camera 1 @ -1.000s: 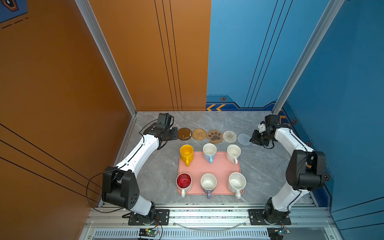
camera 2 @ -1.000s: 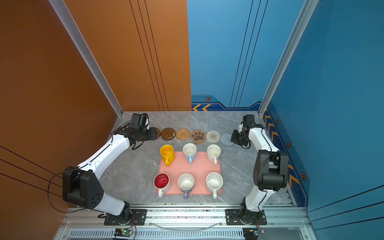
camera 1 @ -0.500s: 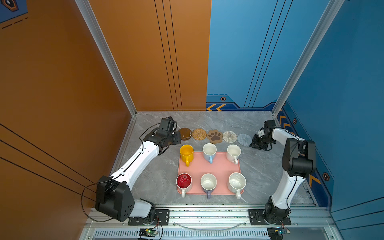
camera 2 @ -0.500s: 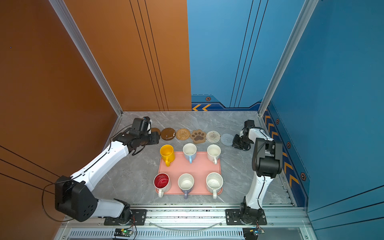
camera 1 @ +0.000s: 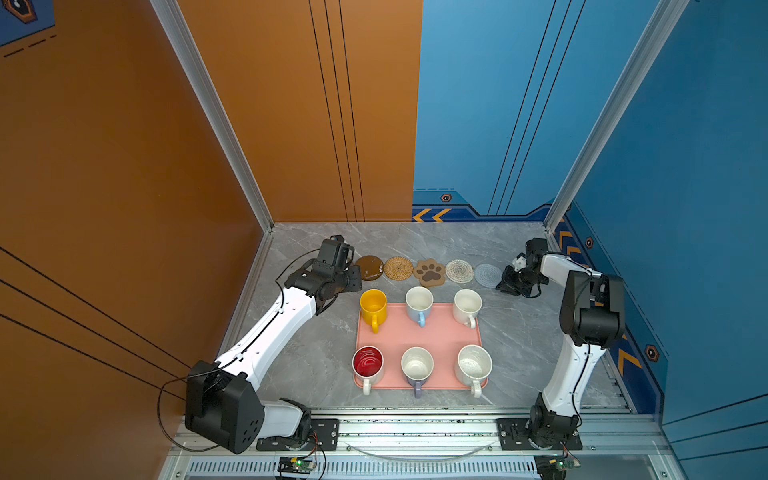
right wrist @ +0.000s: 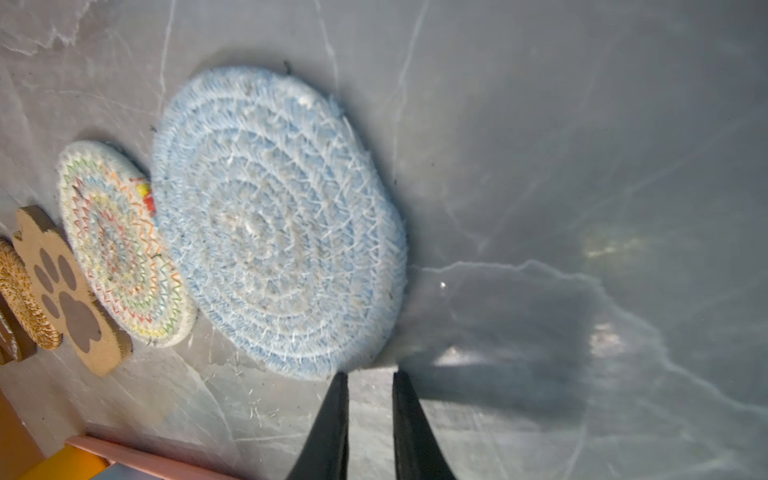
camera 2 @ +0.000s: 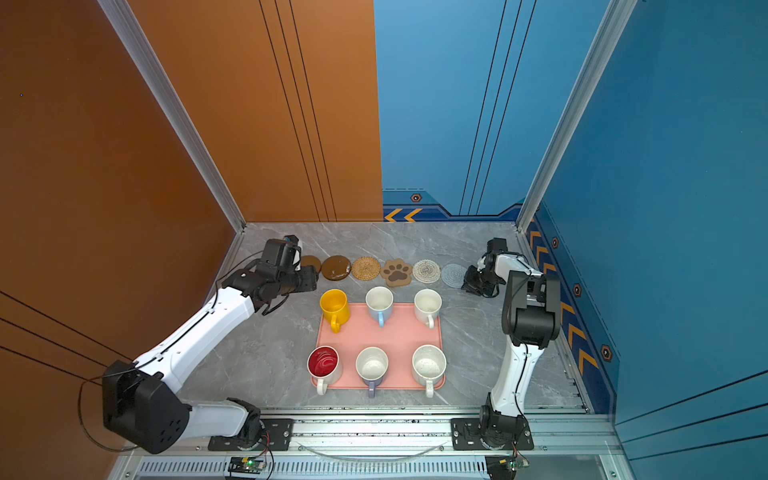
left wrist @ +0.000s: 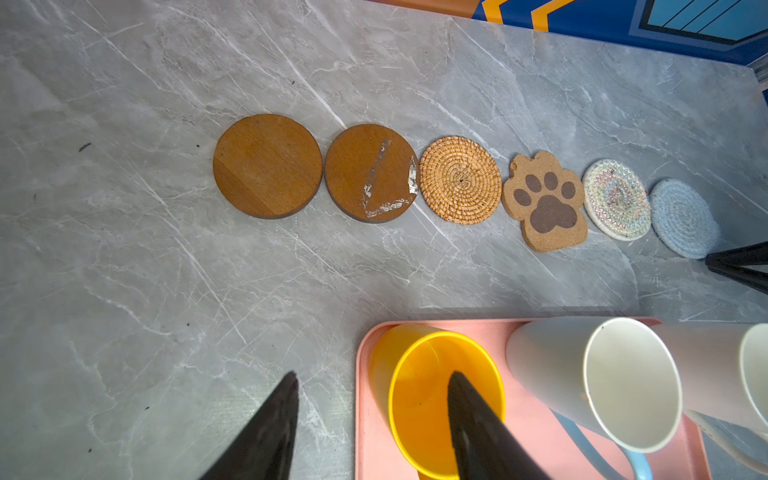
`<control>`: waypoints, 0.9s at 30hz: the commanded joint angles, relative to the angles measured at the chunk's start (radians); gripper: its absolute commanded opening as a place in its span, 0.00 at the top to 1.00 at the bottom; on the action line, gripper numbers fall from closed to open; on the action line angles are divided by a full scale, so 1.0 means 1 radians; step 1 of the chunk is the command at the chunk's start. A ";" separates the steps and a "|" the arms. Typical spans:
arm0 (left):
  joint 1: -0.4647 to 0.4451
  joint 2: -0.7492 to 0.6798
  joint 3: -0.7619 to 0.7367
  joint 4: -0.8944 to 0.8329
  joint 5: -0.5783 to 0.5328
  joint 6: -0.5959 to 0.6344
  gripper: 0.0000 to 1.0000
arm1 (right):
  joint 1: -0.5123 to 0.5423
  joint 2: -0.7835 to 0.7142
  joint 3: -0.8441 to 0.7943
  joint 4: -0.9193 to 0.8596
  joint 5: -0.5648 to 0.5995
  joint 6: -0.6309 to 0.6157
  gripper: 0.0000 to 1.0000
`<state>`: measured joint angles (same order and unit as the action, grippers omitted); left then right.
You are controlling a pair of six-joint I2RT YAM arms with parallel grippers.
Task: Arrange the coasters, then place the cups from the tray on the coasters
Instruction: 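Raise both grippers and pull them back toward the robot above the tray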
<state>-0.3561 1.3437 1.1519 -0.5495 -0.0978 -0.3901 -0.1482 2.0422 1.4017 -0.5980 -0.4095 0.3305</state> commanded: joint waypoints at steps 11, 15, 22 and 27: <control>-0.018 -0.058 -0.014 -0.021 -0.042 -0.003 0.40 | 0.018 -0.108 -0.009 -0.006 0.001 0.030 0.80; -0.028 -0.082 -0.024 -0.022 -0.052 0.005 0.39 | 0.027 -0.196 -0.012 -0.028 0.019 0.030 0.76; -0.038 -0.148 -0.066 0.005 -0.048 0.008 0.36 | 0.083 -0.366 -0.036 -0.094 0.108 0.018 0.69; -0.052 -0.197 -0.092 0.035 -0.033 0.017 0.35 | 0.146 -0.506 -0.097 -0.118 0.193 0.013 0.66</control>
<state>-0.3943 1.1809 1.0790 -0.5377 -0.1303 -0.3882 -0.0288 1.5944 1.3457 -0.6525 -0.2981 0.3485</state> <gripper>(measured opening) 0.651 0.333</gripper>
